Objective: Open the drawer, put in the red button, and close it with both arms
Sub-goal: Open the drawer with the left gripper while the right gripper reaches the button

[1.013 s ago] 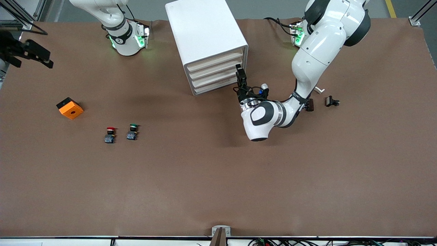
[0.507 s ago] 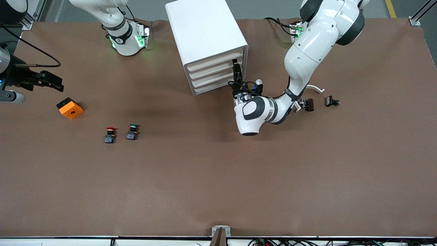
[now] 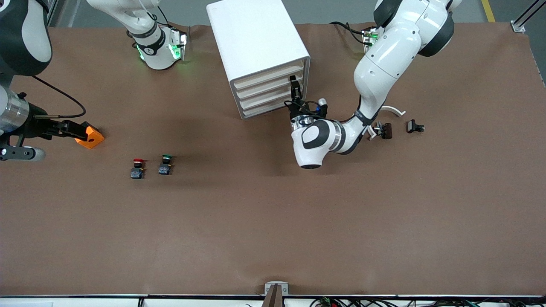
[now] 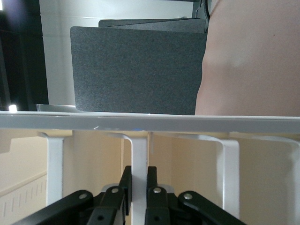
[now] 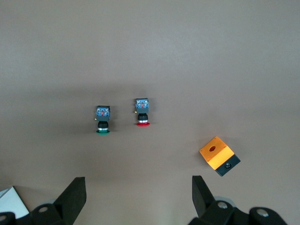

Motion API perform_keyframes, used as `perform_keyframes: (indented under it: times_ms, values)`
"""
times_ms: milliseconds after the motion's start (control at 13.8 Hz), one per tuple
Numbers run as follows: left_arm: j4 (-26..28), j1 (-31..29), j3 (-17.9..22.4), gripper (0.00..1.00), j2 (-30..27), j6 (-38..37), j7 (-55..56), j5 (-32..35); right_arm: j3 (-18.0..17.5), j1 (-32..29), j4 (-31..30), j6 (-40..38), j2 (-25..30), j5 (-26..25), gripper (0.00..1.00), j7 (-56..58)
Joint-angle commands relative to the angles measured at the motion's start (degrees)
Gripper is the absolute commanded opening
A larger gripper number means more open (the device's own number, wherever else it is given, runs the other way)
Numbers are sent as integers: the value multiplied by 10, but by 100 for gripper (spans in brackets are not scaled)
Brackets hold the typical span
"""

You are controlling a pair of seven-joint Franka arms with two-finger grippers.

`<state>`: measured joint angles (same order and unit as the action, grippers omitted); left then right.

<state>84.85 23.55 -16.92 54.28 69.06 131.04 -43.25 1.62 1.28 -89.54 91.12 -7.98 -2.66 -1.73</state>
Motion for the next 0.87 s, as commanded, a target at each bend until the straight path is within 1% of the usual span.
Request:
perform_keyframes:
  times_ms: [0, 72, 145, 290, 362, 507, 651, 796]
  values:
    - [-13, 2, 1, 16, 9, -9, 16, -9, -2, -7, -13, 11, 7, 14, 100, -10]
    - [-13, 1, 1, 16, 9, -9, 16, -9, -2, -17, -41, 35, 17, 32, 100, -27]
    - [-13, -1, 2, 16, 9, -9, 16, -9, -2, -25, -79, 66, 38, 39, 100, -32]
    - [-14, -3, 9, 16, 9, -9, 16, -9, -2, -40, -158, 138, 63, 42, 100, -33]
    - [-14, -3, 17, 16, 9, -9, 16, -10, -1, -40, -183, 161, 63, 42, 100, -34]
    - [-14, -10, 22, 16, 9, -9, 17, -10, -2, -51, -244, 239, 62, 42, 100, -34]
    - [-14, -24, 24, 17, 9, -9, 17, -12, -2, -48, -259, 279, 46, 41, 100, -34]
    - [-15, -36, 24, 17, 9, -9, 17, -13, -3, -43, -260, 310, 7, 39, 100, -32]
